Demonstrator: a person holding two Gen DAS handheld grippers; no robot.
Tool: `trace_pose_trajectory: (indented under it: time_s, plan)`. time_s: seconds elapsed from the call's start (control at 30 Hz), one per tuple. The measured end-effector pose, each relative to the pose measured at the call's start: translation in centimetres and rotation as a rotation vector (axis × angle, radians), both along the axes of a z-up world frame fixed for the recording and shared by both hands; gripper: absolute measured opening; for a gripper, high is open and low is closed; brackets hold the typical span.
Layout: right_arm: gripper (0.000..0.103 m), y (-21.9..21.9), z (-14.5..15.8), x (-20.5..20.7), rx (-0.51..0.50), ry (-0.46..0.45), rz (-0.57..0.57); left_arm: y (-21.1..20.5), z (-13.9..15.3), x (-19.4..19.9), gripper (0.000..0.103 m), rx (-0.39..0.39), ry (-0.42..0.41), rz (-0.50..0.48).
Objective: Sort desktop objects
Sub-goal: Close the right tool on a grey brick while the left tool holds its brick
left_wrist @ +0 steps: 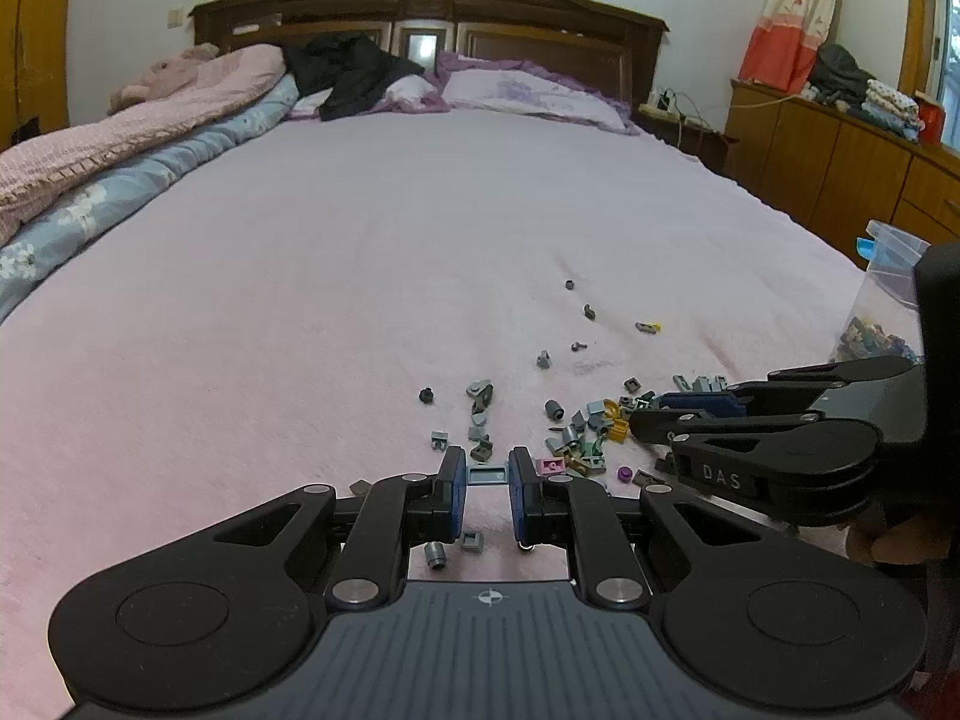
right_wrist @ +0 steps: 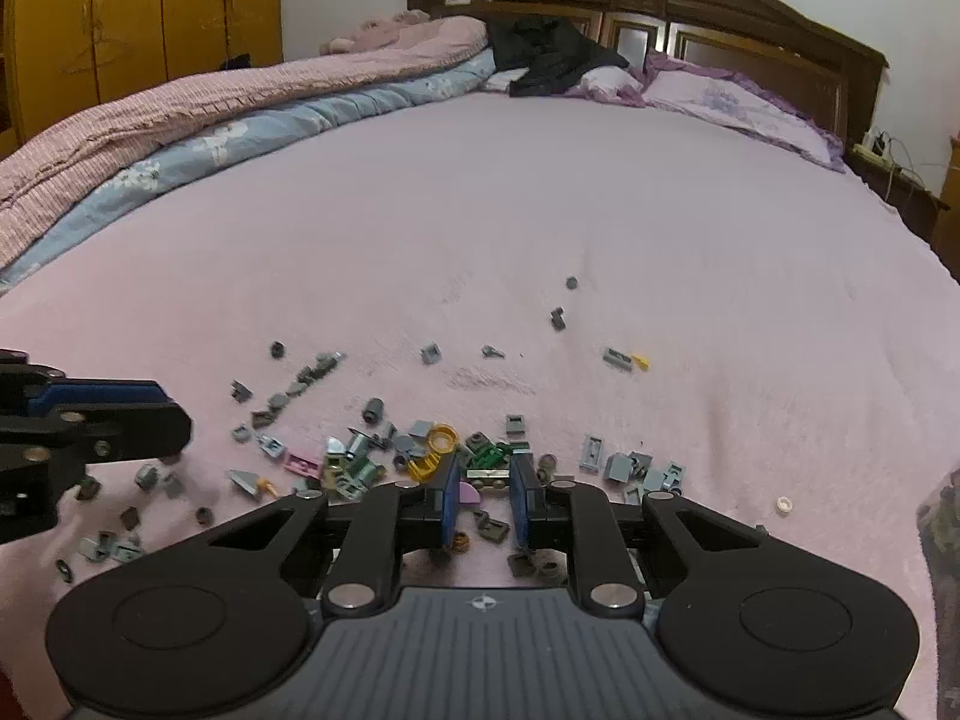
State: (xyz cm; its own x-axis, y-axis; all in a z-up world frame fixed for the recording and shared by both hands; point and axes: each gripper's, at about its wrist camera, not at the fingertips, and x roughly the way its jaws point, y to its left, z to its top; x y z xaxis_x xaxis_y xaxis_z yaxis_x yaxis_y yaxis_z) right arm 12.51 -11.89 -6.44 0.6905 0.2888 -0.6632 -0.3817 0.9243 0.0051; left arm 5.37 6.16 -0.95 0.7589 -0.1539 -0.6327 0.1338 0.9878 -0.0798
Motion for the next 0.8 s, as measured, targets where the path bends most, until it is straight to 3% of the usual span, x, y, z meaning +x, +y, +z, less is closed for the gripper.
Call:
trace_pose_trajectory:
  time_s: [0.4, 0.8]
  plan:
    - [0.019, -1.8, 4.7, -5.9, 0.075, -0.031, -0.012, -1.6, 2.2, -2.0, 0.017, 0.017, -0.035, -0.046]
    - [0.019, -5.8, 9.3, -11.8, 0.105, -0.098, -0.08, -5.6, 5.4, -4.3, 0.017, 0.01, -0.092, -0.161]
